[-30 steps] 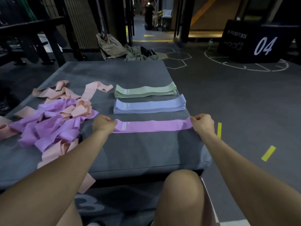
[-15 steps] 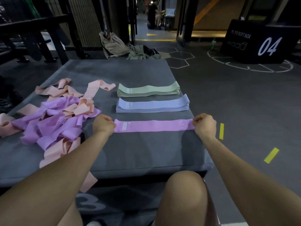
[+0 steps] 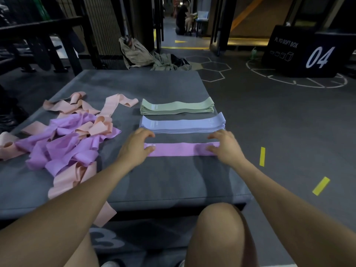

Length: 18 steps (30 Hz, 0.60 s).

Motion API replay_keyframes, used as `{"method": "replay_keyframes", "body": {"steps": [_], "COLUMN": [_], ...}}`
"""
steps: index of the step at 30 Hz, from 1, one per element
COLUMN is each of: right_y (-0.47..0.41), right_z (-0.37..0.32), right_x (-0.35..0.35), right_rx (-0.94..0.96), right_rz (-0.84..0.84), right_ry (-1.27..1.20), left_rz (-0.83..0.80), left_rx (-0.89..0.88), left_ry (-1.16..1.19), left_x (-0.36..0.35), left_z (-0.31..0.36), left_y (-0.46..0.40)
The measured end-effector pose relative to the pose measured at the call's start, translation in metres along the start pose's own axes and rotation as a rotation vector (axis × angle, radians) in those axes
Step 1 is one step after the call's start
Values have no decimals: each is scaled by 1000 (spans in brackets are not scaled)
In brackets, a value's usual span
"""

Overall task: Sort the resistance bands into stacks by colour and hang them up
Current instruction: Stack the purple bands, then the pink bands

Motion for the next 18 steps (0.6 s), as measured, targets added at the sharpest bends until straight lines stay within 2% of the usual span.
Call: {"method": "replay_keyframes", "body": {"steps": [2,4,13,18], "right_y": [3,3,3,4], "right_z": [-15,-14,-7,-41], "right_x": [-20,-29,-23,-21], "right_rx": [79,85,86,133], "right_rz": [-153,-223,-221,-189], "right_ry": [110,190,82,78], "left_rz": [-135,-198,-222,-182], "left_rx": [-92,-103,-71,-42], "left_ry": [-52,-100,-100,-70], "left_x": [-13,-20,-25,-11], "left_z": [11,13,7,5], "left_y": [4,7,7,11]}}
Point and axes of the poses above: each hand's wrist, its own y-axis away from the middle knuckle, its own x-axis out of the back of the hand, z = x × y, the point moved 9 cm from there along -y, towards the middle knuckle, and after that the axes turned 7 degrees about -x, right-handed, at the moved point
